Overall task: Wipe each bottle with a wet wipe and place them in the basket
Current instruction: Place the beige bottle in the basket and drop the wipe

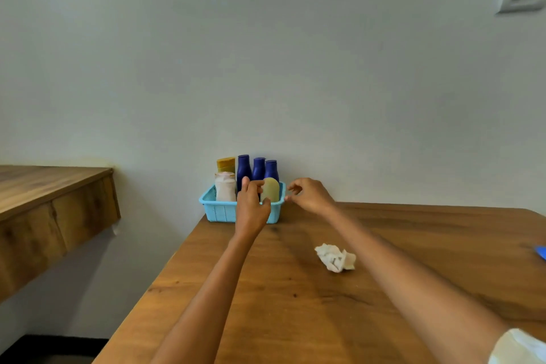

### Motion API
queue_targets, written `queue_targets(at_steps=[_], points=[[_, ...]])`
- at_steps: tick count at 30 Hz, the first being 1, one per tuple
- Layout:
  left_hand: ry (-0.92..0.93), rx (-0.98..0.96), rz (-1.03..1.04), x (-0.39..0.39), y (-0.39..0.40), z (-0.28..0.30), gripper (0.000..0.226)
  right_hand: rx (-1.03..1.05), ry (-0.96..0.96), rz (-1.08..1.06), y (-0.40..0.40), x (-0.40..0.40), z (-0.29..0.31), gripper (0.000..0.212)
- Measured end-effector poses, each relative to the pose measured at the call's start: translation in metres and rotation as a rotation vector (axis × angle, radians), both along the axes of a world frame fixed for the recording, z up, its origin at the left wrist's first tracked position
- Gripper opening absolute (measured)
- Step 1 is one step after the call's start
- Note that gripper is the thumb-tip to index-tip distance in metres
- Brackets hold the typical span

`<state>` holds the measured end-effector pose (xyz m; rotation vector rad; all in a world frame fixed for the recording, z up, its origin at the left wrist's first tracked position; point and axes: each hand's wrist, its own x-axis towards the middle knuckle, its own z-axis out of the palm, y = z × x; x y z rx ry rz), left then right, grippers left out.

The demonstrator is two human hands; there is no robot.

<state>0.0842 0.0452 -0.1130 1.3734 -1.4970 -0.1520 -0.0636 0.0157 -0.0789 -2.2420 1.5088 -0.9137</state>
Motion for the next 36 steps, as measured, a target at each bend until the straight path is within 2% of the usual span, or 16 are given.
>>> queue_targets(at_steps=[2,4,6,10,13,16,18,22,25,28,31,34,36], points=[[-0.071,0.058,-0.109,-0.013,0.011,0.000,0.033,0.167,0.188,0.130,0.022,-0.026,0.009,0.033],[-0.096,0.168,-0.224,-0.027,0.022,0.002,0.037,0.365,0.319,0.203,0.042,-0.047,0.014,0.040],[-0.108,0.248,-0.263,-0.039,0.031,0.005,0.036,0.469,0.380,0.215,0.060,-0.062,0.012,0.050],[-0.119,0.318,-0.274,-0.057,0.045,0.000,0.033,0.389,0.418,0.190,0.087,-0.072,-0.005,0.055],[-0.131,0.347,-0.282,-0.068,0.057,-0.008,0.033,0.332,0.389,0.094,0.097,-0.069,-0.019,0.048],[-0.137,0.394,-0.285,-0.076,0.067,-0.013,0.034,0.303,0.230,-0.008,0.104,-0.069,-0.033,0.027],[-0.091,0.429,-0.300,-0.081,0.073,-0.013,0.034,0.252,0.104,-0.082,0.110,-0.072,-0.037,0.016],[0.048,0.437,-0.418,-0.111,0.088,-0.005,0.027,0.215,-0.060,-0.169,0.132,-0.106,-0.024,0.008],[0.070,0.524,-0.592,-0.159,0.103,0.005,0.023,0.239,-0.052,-0.269,0.157,-0.158,-0.002,0.006],[0.113,0.572,-0.772,-0.231,0.125,0.014,0.022,0.250,-0.022,-0.459,0.186,-0.225,0.017,0.010],[0.321,0.636,-0.979,-0.315,0.162,0.021,0.019,0.230,0.028,-0.658,0.220,-0.298,0.021,0.019],[0.385,0.711,-1.049,-0.388,0.195,0.023,0.022,0.221,0.145,-0.862,0.263,-0.356,0.015,0.025],[0.351,0.759,-1.067,-0.424,0.214,0.021,0.027,0.245,0.145,-0.940,0.291,-0.384,0.008,0.018]])
